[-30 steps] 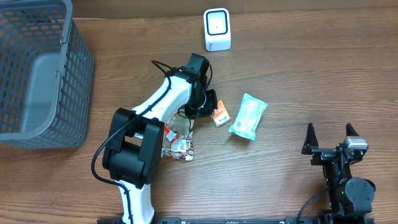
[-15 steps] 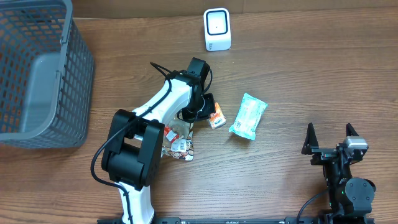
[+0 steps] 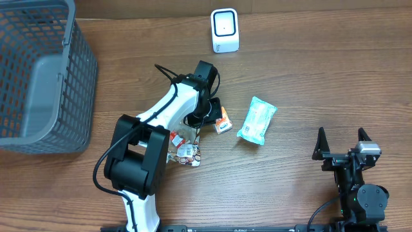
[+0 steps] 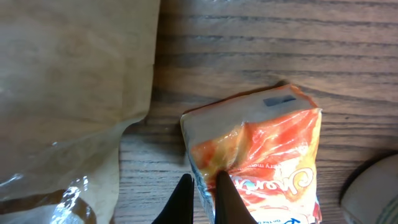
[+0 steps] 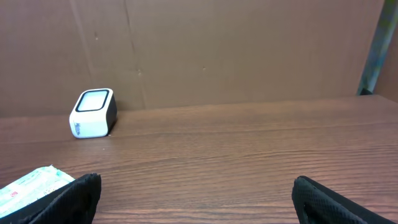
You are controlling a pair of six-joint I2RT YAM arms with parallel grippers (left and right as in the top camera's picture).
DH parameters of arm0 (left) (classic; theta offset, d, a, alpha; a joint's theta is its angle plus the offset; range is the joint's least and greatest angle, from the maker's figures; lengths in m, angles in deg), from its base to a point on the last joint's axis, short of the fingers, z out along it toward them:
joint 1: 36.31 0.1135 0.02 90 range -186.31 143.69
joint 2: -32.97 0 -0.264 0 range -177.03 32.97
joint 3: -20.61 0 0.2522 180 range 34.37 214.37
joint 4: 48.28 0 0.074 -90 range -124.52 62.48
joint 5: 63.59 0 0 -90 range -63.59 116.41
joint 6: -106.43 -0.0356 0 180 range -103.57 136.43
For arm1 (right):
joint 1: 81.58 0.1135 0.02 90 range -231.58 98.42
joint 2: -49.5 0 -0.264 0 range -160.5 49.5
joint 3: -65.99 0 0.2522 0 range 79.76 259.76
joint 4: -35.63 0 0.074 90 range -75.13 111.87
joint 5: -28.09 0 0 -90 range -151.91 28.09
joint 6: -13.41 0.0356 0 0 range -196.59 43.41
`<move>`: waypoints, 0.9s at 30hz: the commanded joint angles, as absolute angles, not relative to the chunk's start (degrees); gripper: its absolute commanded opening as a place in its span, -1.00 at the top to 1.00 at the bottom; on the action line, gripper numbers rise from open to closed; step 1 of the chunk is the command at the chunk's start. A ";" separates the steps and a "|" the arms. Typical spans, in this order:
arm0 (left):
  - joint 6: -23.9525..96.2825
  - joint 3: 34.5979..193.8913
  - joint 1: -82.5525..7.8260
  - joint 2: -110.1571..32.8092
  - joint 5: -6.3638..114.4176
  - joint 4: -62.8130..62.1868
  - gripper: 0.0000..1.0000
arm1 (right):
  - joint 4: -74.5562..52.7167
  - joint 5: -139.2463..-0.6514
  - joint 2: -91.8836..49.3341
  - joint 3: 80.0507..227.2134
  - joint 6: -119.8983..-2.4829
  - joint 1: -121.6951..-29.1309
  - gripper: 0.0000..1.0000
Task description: Scan the item barcode
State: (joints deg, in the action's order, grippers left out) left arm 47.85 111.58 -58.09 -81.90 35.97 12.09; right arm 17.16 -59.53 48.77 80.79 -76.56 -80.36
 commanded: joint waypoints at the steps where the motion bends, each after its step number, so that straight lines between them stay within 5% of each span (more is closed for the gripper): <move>1: 48.42 107.99 -57.07 -83.60 29.44 13.45 0.92 | 17.37 -59.05 49.33 80.20 -76.38 -80.58 -1.00; 19: 47.69 113.65 -53.96 -79.38 29.00 19.15 0.92 | 17.37 -59.05 49.33 80.20 -76.38 -80.58 -1.00; 27: 47.69 122.94 -57.22 -74.55 28.45 25.53 0.62 | 17.37 -59.05 49.33 80.20 -76.38 -80.58 -1.00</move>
State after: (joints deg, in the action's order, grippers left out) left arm 47.85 118.92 -54.71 -77.90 30.14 24.46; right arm 17.13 -59.51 48.77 80.79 -76.56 -80.36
